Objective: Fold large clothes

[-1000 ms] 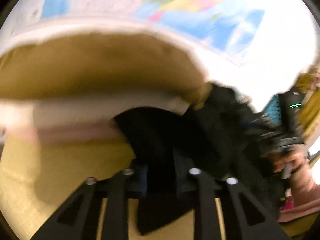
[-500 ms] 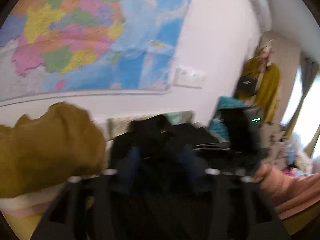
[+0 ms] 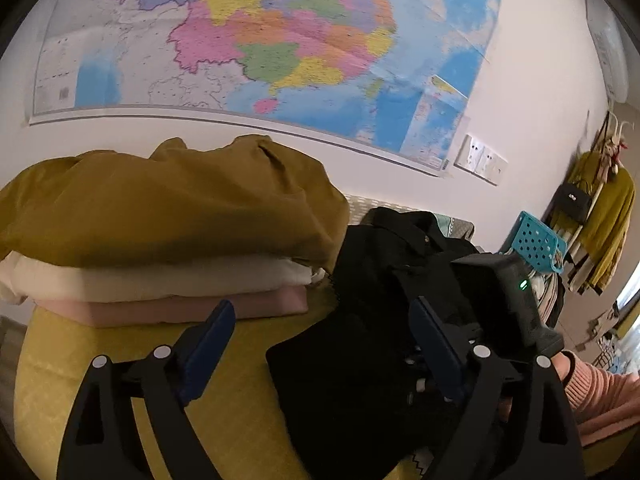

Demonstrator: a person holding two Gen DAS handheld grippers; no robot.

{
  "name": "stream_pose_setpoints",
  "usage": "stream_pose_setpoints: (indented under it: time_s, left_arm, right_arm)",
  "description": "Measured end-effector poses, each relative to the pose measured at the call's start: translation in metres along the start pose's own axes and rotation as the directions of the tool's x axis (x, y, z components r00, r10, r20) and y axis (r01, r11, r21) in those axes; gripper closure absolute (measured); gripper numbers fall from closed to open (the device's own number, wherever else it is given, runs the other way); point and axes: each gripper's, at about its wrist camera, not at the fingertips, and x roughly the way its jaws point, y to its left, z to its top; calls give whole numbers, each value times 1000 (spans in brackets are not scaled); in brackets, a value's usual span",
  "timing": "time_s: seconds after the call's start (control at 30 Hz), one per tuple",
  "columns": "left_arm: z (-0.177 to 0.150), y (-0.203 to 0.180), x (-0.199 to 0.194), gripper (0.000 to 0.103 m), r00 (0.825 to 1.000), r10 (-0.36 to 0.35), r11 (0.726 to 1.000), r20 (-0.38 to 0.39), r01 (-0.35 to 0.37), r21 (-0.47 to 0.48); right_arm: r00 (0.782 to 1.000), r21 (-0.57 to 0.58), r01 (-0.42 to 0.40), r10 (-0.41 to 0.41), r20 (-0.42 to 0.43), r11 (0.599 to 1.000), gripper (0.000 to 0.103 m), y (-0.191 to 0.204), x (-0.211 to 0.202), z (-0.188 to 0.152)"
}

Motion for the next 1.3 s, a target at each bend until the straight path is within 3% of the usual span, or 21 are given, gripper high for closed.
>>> stream_pose_setpoints:
  time_s: [0.13, 0.3, 0.37, 0.43, 0.5, 0.57, 0.63, 0.67, 0.77, 0.87, 0.93, 1.0, 1.07, 1.1, 1.13, 1.17, 1.23, 1.27, 1.3]
  left_arm:
    - [8, -6, -2, 14, 999, -41, 999, 15, 41, 16]
    - [17, -30, 9, 12, 995, -99, 992, 13, 98, 85]
    - [16, -44, 23, 12, 993, -115, 986, -12, 116, 122]
    - [11, -58, 46, 12, 989, -134, 979, -61, 142, 148]
    - [5, -70, 68, 12, 985, -128, 974, -116, 147, 174]
    - [-3, -83, 94, 12, 974, -126, 966, -188, 164, 202]
    - [-9, -96, 119, 12, 965, -100, 958, -244, 159, 237]
    - [-11, -100, 126, 12, 961, -97, 955, -259, 163, 247]
    - [-15, -115, 146, 12, 955, -66, 947, -289, 151, 283]
    - [-15, -125, 161, 12, 957, -19, 938, -290, 117, 325]
    - [-14, -129, 172, 12, 955, 6, 936, -298, 100, 337]
    - [-14, -131, 181, 12, 953, 22, 939, -304, 84, 332]
    - [-13, -129, 188, 15, 950, 53, 945, -308, 52, 323]
    - [-12, -127, 192, 18, 949, 66, 949, -308, 36, 314]
    - [-12, -124, 194, 20, 948, 79, 952, -309, 20, 305]
    - [-12, -119, 197, 21, 945, 99, 959, -312, -6, 284]
    - [-12, -112, 200, 23, 941, 118, 964, -316, -31, 266]
    - [-12, -109, 199, 24, 941, 125, 964, -315, -41, 262]
    - [-12, -107, 198, 24, 941, 137, 964, -310, -56, 259]
  right_arm:
    - [990, -65, -14, 23, 137, 998, 95, 10, -69, 17]
    - [946, -124, 93, -48, 321, 988, 95, 7, -194, 23]
    - [927, -106, 191, -144, 345, 976, 92, -8, -232, 7]
    - [929, -77, 254, -221, 296, 964, 86, -29, -247, -14]
    - [909, 17, 353, -347, 232, 936, 74, -58, -249, -41]
    - [882, 114, 450, -461, 95, 886, 49, -97, -235, -71]
    - [861, 195, 492, -507, 34, 849, 44, -122, -233, -94]
    - [851, 246, 503, -524, 22, 828, 35, -133, -236, -105]
    - [861, 347, 420, -489, 138, 839, 23, -136, -249, -122]
    - [844, 310, 422, -494, 210, 852, 10, -118, -244, -109]
    - [848, 255, 418, -475, 235, 872, 6, -115, -236, -91]
    - [846, 232, 444, -490, 208, 865, 6, -120, -219, -73]
    - [862, 234, 435, -477, 169, 870, 12, -134, -199, -57]
    - [872, 236, 423, -464, 159, 875, 22, -139, -195, -53]
    - [887, 230, 396, -435, 153, 889, 53, -144, -188, -46]
    - [888, 213, 395, -431, 161, 894, 72, -143, -186, -41]
    - [887, 170, 374, -406, 219, 911, 87, -132, -198, -36]
    - [884, 148, 358, -385, 266, 922, 88, -123, -210, -33]
    - [866, 121, 373, -392, 312, 920, 88, -113, -225, -33]
